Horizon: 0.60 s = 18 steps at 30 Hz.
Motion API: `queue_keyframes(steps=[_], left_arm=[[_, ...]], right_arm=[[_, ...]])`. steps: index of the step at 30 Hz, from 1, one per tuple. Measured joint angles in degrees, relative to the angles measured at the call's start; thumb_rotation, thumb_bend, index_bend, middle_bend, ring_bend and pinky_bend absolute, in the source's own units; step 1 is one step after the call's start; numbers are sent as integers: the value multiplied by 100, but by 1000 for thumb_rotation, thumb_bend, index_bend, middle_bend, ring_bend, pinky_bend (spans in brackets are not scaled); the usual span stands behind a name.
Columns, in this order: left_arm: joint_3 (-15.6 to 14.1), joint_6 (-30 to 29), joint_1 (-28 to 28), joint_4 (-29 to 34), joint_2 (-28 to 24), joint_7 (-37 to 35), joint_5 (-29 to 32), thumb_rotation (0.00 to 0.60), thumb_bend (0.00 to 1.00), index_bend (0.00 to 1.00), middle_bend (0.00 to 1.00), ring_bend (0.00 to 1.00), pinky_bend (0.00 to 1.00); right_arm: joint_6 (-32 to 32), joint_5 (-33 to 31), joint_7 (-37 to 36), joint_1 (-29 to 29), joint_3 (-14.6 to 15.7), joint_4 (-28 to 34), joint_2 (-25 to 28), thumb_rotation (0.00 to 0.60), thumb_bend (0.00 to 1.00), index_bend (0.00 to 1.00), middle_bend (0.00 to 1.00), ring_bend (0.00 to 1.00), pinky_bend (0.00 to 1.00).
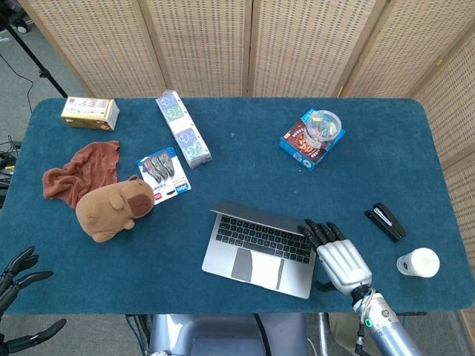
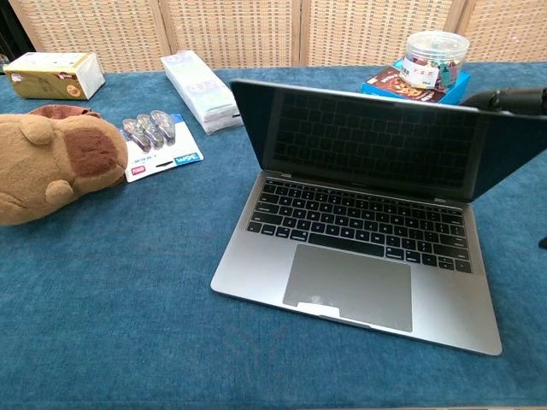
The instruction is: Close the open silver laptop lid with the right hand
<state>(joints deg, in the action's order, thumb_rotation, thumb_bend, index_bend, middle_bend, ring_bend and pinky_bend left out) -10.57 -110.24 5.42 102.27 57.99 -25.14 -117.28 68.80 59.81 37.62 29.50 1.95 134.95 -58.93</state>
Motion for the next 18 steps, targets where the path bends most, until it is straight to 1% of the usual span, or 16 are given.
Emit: queue_keyframes(steps=[18], left_arm=[[-86, -75, 6, 2, -78, -67, -168, 600, 122, 266, 89, 139, 198]], right_arm=[[205, 389, 307, -241, 324, 3, -227, 600, 191, 48, 0, 0, 0]])
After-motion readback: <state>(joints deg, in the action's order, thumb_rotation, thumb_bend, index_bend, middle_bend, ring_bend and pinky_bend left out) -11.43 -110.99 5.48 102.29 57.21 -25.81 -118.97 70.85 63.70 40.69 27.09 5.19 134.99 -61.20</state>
